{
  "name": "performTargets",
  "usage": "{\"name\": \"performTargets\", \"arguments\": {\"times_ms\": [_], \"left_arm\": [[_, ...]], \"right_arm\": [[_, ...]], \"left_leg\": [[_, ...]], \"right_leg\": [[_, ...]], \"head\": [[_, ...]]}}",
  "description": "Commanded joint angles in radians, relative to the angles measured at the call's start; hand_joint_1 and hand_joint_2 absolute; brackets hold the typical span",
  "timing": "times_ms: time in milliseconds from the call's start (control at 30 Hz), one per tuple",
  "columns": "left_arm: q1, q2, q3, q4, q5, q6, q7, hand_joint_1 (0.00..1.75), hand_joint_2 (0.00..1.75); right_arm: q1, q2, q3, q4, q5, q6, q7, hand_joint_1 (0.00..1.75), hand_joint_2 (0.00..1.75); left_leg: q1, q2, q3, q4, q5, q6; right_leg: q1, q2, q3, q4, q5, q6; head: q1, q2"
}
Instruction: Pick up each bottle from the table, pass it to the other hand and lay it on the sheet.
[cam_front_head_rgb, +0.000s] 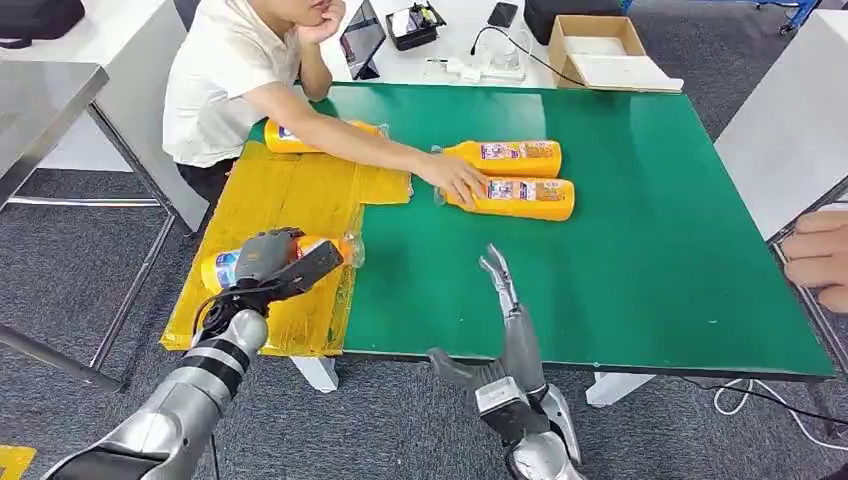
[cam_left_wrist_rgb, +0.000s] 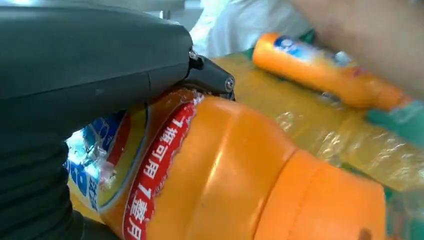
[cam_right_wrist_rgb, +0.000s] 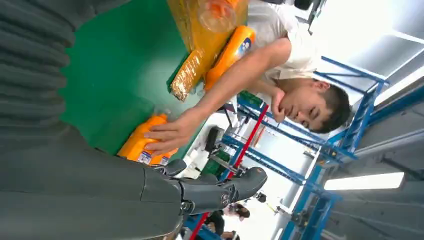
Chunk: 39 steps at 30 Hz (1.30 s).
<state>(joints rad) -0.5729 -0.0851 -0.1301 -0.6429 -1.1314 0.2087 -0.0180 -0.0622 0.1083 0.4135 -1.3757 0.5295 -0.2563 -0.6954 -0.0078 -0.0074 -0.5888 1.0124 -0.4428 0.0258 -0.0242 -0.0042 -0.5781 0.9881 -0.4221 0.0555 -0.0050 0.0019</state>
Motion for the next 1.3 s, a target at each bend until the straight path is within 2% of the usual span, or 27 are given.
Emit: {"name": "performTargets", "arguments": {"times_ms": [33,67,100,133,233,267,300,333,367,400,533,700,900,1100,1233,1300], "left_arm": [[-0.106,0.012,0.039,0.246,-0.005,-0.086,0.060,1.54,1.75],[-0.105,0.012,0.042,0.251,-0.003,-0.096,0.065,1.41,1.75],[-0.104,0.012,0.036,0.257,-0.010,-0.108,0.073,1.12,1.75],[-0.099,0.012,0.034,0.262,-0.012,-0.114,0.076,0.58,1.75],[-0.100,0.014,0.030,0.271,-0.017,-0.127,0.079,0.58,1.75],[-0.101,0.014,0.034,0.276,-0.014,-0.138,0.082,0.44,1.75],[-0.104,0.016,0.029,0.286,-0.018,-0.160,0.088,0.44,1.75],[-0.104,0.020,0.023,0.295,-0.024,-0.178,0.092,0.28,1.75],[-0.103,0.022,0.022,0.302,-0.025,-0.188,0.092,0.21,1.75],[-0.101,0.023,0.019,0.310,-0.026,-0.201,0.091,0.02,1.75],[-0.093,0.031,0.010,0.325,-0.017,-0.273,0.043,0.00,1.75],[-0.097,0.013,0.019,0.290,0.032,-0.278,-0.041,0.00,1.75],[-0.098,0.014,0.015,0.285,0.035,-0.282,-0.042,0.00,1.75],[-0.058,-0.011,0.142,0.179,0.329,-0.383,-0.288,0.00,1.75],[-0.058,-0.011,0.142,0.179,0.329,-0.383,-0.288,0.00,1.75],[0.003,-0.026,0.177,0.070,0.494,-0.476,-0.401,0.00,1.75]], "right_arm": [[-0.054,0.000,-0.017,0.116,-0.009,-0.024,-0.003,0.00,0.00],[-0.054,-0.001,-0.019,0.120,-0.010,-0.030,-0.003,0.00,0.00],[-0.055,-0.001,-0.020,0.123,-0.018,-0.033,-0.003,0.00,0.00],[-0.054,-0.004,-0.020,0.123,-0.023,-0.033,-0.003,0.00,0.00],[-0.057,-0.007,-0.016,0.130,-0.023,-0.038,-0.003,0.00,0.00],[-0.060,-0.009,-0.013,0.137,-0.018,-0.043,-0.003,0.00,0.00],[-0.064,-0.011,-0.006,0.142,-0.023,-0.046,-0.003,0.00,0.00],[-0.068,-0.014,0.002,0.150,-0.030,-0.052,-0.003,0.00,0.00],[-0.073,-0.013,0.006,0.154,-0.041,-0.054,-0.003,0.00,0.00],[-0.077,-0.015,0.011,0.165,-0.044,-0.060,-0.003,0.00,0.00],[-0.097,-0.030,0.053,0.196,-0.074,-0.085,-0.003,0.00,0.00],[-0.104,-0.050,0.079,0.204,-0.104,-0.112,-0.003,0.00,0.00],[-0.105,-0.051,0.082,0.205,-0.106,-0.114,-0.003,0.00,0.00],[-0.099,-0.077,0.120,0.203,-0.135,-0.152,-0.003,0.00,0.00],[-0.099,-0.077,0.120,0.203,-0.135,-0.152,-0.003,0.00,0.00],[-0.091,-0.091,0.133,0.195,-0.149,-0.166,-0.003,0.00,0.00]], "left_leg": [[0.001,0.002,0.003,-0.001,0.000,-0.001],[0.002,0.003,0.004,-0.001,0.000,-0.002],[0.002,0.003,0.004,-0.001,0.000,-0.002],[0.002,0.004,0.005,-0.001,-0.001,-0.002],[0.000,0.002,0.006,-0.001,0.000,-0.001],[0.001,0.004,0.007,-0.001,-0.001,-0.002],[0.002,0.005,0.008,-0.002,-0.001,-0.002],[0.002,0.005,0.007,-0.002,-0.001,-0.002],[0.002,0.005,0.008,-0.002,0.000,-0.002],[0.001,0.005,0.007,-0.002,-0.001,-0.002],[0.001,0.006,0.009,-0.002,-0.001,-0.002],[0.001,0.004,0.009,-0.002,-0.001,-0.001],[0.002,0.002,0.008,-0.001,0.000,-0.002],[0.002,0.002,0.008,-0.002,0.000,-0.002],[0.002,0.001,0.008,-0.001,0.000,-0.002],[0.001,0.000,0.006,-0.001,0.000,-0.001]], "right_leg": [[0.001,0.001,0.002,-0.001,0.000,-0.002],[0.002,0.003,0.004,-0.002,0.001,-0.003],[0.002,0.003,0.004,-0.001,0.001,-0.002],[0.003,0.003,0.004,-0.002,0.001,-0.003],[0.000,0.002,0.005,-0.001,0.000,-0.001],[0.002,0.003,0.006,-0.002,0.001,-0.003],[0.003,0.004,0.007,-0.003,0.001,-0.003],[0.002,0.004,0.006,-0.002,0.001,-0.003],[0.002,0.005,0.006,-0.003,0.002,-0.003],[0.002,0.004,0.006,-0.002,0.001,-0.002],[0.001,0.005,0.007,-0.002,0.001,-0.002],[0.001,0.003,0.008,-0.002,0.001,-0.002],[0.002,0.002,0.008,-0.002,0.001,-0.003],[0.002,0.002,0.008,-0.002,0.001,-0.003],[0.002,0.001,0.008,-0.002,0.001,-0.003],[0.001,0.001,0.006,-0.001,0.000,-0.001]], "head": [[0.000,0.000],[0.000,0.000],[0.000,0.000],[0.000,0.000],[0.000,0.000],[0.000,0.000],[0.000,0.000],[0.000,0.000],[0.000,0.000],[0.000,0.000],[0.000,0.000],[0.000,0.000],[0.000,0.000],[0.000,0.000],[0.000,0.000],[0.000,0.000]]}}
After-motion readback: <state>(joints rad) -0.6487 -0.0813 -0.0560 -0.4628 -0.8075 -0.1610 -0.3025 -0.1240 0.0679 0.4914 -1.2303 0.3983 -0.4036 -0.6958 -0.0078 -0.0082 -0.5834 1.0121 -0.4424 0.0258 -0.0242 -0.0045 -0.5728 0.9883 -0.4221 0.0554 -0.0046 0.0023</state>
